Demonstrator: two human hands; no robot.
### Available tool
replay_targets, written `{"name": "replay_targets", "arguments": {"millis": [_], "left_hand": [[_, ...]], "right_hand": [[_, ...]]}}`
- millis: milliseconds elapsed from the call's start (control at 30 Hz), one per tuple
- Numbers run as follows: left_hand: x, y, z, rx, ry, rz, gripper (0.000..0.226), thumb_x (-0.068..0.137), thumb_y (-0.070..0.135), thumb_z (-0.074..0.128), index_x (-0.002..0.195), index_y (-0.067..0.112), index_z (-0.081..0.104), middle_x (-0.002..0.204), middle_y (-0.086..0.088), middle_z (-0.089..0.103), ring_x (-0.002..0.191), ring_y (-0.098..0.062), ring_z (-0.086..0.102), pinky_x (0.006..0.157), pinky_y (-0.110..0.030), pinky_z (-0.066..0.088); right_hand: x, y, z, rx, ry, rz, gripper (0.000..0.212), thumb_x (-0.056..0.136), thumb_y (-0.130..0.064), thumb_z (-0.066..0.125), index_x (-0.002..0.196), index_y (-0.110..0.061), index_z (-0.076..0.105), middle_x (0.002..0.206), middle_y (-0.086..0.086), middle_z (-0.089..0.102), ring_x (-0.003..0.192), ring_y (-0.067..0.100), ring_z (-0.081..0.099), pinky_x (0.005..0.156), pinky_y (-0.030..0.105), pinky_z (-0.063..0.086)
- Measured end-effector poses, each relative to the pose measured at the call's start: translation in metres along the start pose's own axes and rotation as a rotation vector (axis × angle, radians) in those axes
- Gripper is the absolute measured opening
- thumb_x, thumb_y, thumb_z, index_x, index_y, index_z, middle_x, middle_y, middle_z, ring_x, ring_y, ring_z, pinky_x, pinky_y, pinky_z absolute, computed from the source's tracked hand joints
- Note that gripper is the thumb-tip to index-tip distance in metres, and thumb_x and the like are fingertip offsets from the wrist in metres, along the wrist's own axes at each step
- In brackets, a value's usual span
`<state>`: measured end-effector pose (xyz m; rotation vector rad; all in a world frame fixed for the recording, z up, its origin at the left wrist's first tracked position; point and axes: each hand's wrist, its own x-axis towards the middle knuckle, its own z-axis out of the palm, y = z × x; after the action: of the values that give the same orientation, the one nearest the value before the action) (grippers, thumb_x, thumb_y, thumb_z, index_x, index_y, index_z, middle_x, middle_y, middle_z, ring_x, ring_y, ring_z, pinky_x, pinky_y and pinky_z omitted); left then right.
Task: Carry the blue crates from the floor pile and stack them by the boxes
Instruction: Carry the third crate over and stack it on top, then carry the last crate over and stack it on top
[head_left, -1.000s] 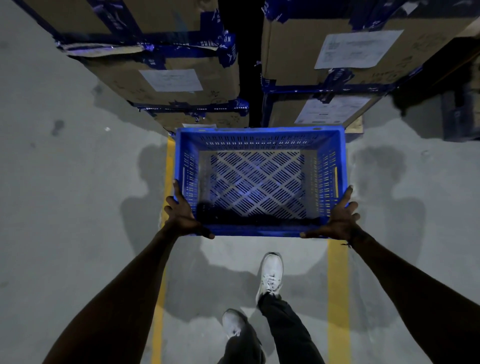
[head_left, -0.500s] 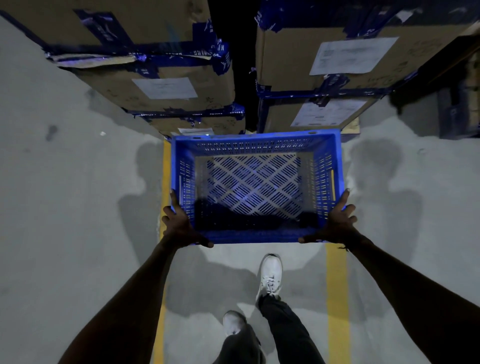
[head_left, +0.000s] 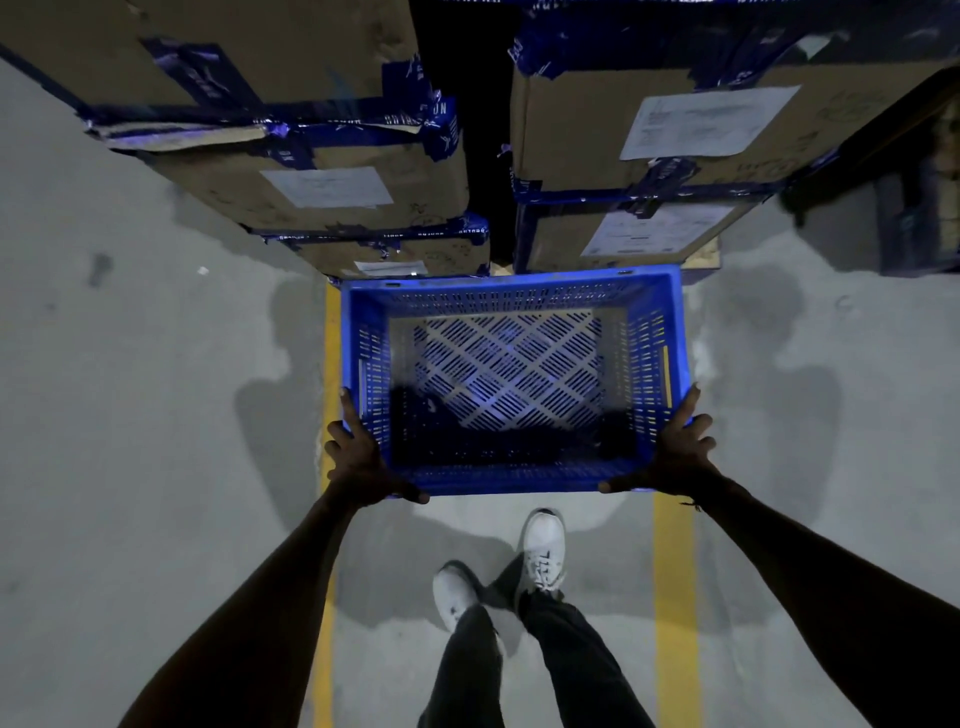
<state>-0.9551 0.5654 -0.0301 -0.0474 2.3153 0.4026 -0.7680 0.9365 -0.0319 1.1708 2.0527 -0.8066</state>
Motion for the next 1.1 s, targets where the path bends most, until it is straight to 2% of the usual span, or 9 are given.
{"name": "replay_targets", "arguments": {"millis": [267,433,500,567,633,733,900,967,1100], "left_hand": [[-0.001,-0.007,0.007,-0.015,0.023,-0.019,0.195,0.012,0.05,0.102,0.146,0.04,-0.04,0.148,-0.018,0.017,0.14,-0.051,0.02,0.112,-0.069,0.029],[-0.02,-0.006,0.002,0.103,0.062,-0.044,0.185,0.02,0.055,0.101,0.155,0.035,-0.023,0.145,-0.016,0.019,0.136,-0.045,0.024,0.101,-0.067,0.04],[-0.032,-0.001,0.0,0.153,0.09,-0.09,0.16,0.035,0.05,0.101,0.158,0.022,0.003,0.145,-0.017,0.019,0.135,-0.043,0.027,0.098,-0.064,0.042],[-0.052,0.009,-0.009,0.168,0.143,-0.074,0.114,0.055,0.039,0.093,0.147,0.007,0.034,0.143,-0.02,0.026,0.13,-0.044,0.035,0.099,-0.059,0.045],[-0.071,0.022,-0.03,0.146,0.144,0.067,0.077,0.065,0.035,0.079,0.127,-0.002,0.054,0.132,-0.026,0.044,0.121,-0.045,0.05,0.094,-0.052,0.051],[-0.107,0.041,-0.068,0.049,0.049,0.306,0.047,0.07,0.03,0.076,0.103,-0.002,0.067,0.105,-0.023,0.071,0.103,-0.038,0.068,0.086,-0.041,0.052],[-0.167,0.07,-0.113,-0.002,-0.152,0.487,0.015,0.088,0.016,0.07,0.08,0.006,0.078,0.085,-0.011,0.076,0.088,-0.024,0.069,0.071,-0.029,0.045],[-0.185,0.077,-0.119,0.004,-0.207,0.548,0.019,0.09,0.019,0.068,0.071,0.016,0.073,0.074,-0.006,0.072,0.08,-0.023,0.067,0.072,-0.031,0.046],[-0.233,0.085,-0.119,-0.006,-0.356,0.676,0.015,0.093,0.013,0.066,0.084,0.004,0.072,0.073,-0.009,0.067,0.065,-0.019,0.059,0.069,-0.033,0.052]], "right_hand": [[-0.014,0.003,0.003,0.09,0.001,-0.065,0.189,0.024,-0.054,0.1,0.145,-0.028,-0.042,0.155,0.02,0.002,0.142,0.055,0.008,0.113,0.068,0.026],[-0.052,0.017,0.017,0.091,0.171,-0.061,0.166,0.031,-0.055,0.099,0.157,-0.011,0.0,0.147,0.023,0.02,0.137,0.046,0.022,0.104,0.065,0.038],[-0.076,0.025,0.022,-0.024,0.223,-0.075,0.14,0.039,-0.058,0.096,0.15,-0.01,0.024,0.144,0.02,0.023,0.133,0.043,0.027,0.097,0.064,0.044],[-0.105,0.03,0.026,-0.058,0.261,-0.12,0.113,0.056,-0.058,0.09,0.144,-0.014,0.036,0.145,0.018,0.024,0.133,0.04,0.029,0.097,0.059,0.043],[-0.135,0.032,0.027,-0.012,0.327,-0.159,0.09,0.072,-0.054,0.082,0.142,-0.015,0.042,0.143,0.017,0.029,0.131,0.039,0.033,0.096,0.054,0.044],[-0.194,0.031,0.018,0.133,0.434,-0.181,0.065,0.081,-0.049,0.077,0.13,-0.012,0.054,0.131,0.014,0.039,0.119,0.039,0.045,0.092,0.05,0.048],[-0.311,0.029,0.022,0.34,0.63,-0.132,0.046,0.085,-0.043,0.074,0.117,-0.013,0.062,0.118,0.012,0.05,0.109,0.031,0.056,0.091,0.034,0.043],[-0.361,0.031,0.04,0.429,0.69,-0.078,0.04,0.087,-0.041,0.074,0.116,-0.016,0.062,0.117,0.009,0.05,0.104,0.027,0.059,0.088,0.034,0.046],[-0.451,0.034,0.098,0.587,0.822,0.068,0.037,0.092,-0.043,0.069,0.117,-0.017,0.063,0.117,0.004,0.05,0.095,0.013,0.056,0.081,0.025,0.043]]}}
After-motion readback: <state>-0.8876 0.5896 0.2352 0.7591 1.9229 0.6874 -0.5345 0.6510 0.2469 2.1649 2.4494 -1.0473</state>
